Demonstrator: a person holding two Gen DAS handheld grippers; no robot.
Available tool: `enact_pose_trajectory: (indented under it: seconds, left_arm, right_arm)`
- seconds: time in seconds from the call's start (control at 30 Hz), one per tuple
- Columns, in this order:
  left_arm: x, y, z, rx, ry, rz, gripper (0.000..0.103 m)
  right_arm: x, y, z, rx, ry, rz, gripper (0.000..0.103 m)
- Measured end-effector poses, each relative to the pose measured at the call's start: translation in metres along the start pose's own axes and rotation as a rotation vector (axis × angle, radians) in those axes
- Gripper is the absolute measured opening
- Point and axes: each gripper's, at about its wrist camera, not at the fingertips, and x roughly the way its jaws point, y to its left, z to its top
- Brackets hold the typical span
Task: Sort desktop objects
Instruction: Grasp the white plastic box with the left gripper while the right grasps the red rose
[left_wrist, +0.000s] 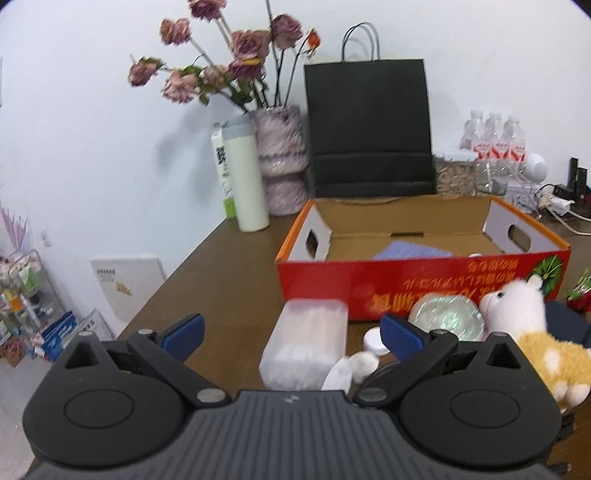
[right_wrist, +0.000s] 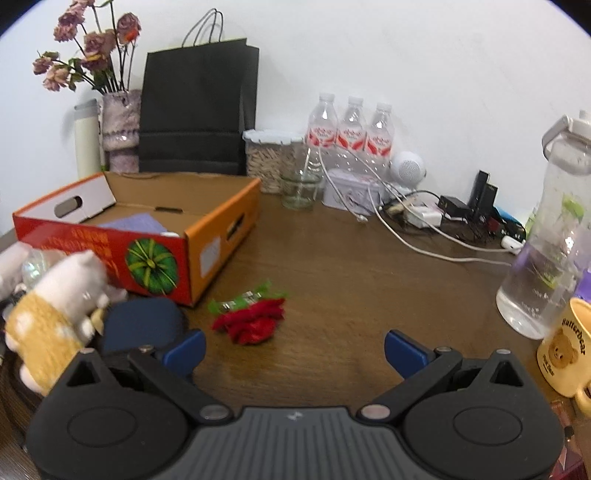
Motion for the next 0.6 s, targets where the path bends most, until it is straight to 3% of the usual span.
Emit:
enact_pose_trajectory:
  seconds: [0.33,0.6]
  left_arm:
    - [0.005,0.007,-0.013,-0.015,0.050,0.044,0.103]
    - [0.027,0.005,-0.014,-0.015,0.108,0.033,0.103]
  right_arm:
    - [0.037,0.004,0.006,-0.005,0.013,0.032,0.103]
    - [0.066,0.020,0.020,-0.010,0.019,0.051,0.103]
